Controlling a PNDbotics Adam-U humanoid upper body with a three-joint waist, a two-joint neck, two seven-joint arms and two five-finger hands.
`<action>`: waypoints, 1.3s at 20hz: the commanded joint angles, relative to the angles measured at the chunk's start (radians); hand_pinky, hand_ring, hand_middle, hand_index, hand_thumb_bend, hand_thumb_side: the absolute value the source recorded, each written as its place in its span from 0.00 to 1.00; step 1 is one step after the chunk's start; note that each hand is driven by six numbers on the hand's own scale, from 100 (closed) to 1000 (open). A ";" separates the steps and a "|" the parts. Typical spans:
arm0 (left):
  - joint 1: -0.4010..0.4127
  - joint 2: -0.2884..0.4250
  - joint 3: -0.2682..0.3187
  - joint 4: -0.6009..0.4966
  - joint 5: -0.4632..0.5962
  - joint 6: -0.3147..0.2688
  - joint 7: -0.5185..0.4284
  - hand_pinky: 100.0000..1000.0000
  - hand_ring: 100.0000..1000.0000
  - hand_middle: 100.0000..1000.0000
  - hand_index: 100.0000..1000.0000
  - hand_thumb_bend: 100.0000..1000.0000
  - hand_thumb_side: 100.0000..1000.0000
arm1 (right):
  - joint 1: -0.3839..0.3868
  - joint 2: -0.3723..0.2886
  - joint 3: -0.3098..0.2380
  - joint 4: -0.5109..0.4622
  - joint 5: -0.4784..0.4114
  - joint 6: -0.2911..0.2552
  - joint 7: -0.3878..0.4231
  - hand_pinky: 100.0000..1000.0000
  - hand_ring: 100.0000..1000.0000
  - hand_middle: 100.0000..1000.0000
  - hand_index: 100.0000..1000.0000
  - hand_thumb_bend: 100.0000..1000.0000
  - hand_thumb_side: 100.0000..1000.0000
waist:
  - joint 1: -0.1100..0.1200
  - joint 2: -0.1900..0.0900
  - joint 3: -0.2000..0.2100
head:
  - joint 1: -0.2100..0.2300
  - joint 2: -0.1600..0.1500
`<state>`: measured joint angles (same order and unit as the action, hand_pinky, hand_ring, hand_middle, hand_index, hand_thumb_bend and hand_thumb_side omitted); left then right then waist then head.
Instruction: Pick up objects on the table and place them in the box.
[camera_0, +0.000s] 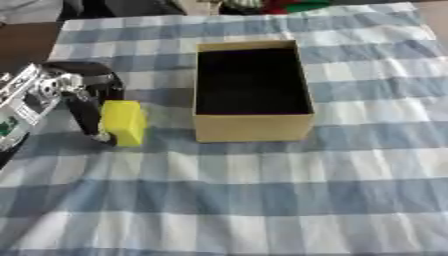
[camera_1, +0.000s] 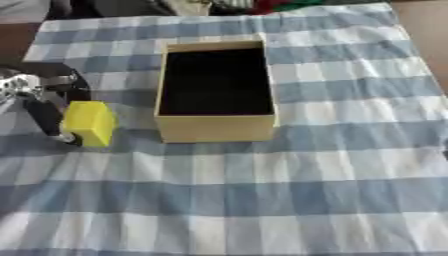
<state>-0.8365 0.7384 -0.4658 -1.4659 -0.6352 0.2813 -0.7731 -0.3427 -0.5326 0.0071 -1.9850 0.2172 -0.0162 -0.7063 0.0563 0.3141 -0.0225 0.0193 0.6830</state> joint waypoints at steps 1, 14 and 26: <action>-0.015 0.027 0.031 -0.042 0.011 0.015 -0.006 0.72 0.61 0.44 0.49 0.35 0.00 | -0.006 -0.015 -0.005 -0.015 -0.002 0.003 -0.002 0.81 0.75 0.71 0.79 0.00 0.56 | -0.004 -0.019 0.002 | 0.001 -0.006; -0.206 -0.128 0.095 -0.071 -0.072 -0.009 0.023 0.74 0.61 0.44 0.49 0.22 0.00 | -0.023 -0.021 -0.012 -0.015 -0.005 -0.005 -0.008 0.81 0.75 0.71 0.79 0.00 0.56 | -0.010 -0.018 0.005 | 0.012 -0.020; -0.391 -0.403 0.172 0.111 -0.373 -0.085 0.286 0.77 0.64 0.46 0.51 0.18 0.00 | -0.062 -0.008 -0.005 -0.015 -0.017 -0.020 0.003 0.81 0.75 0.71 0.79 0.00 0.55 | -0.015 -0.004 -0.041 | 0.068 -0.049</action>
<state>-1.1987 0.3420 -0.3146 -1.3625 -0.9756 0.2046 -0.5226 -0.3907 -0.5310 0.0067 -1.9850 0.2063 -0.0312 -0.7055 0.0471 0.3277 -0.0637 0.0781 0.6467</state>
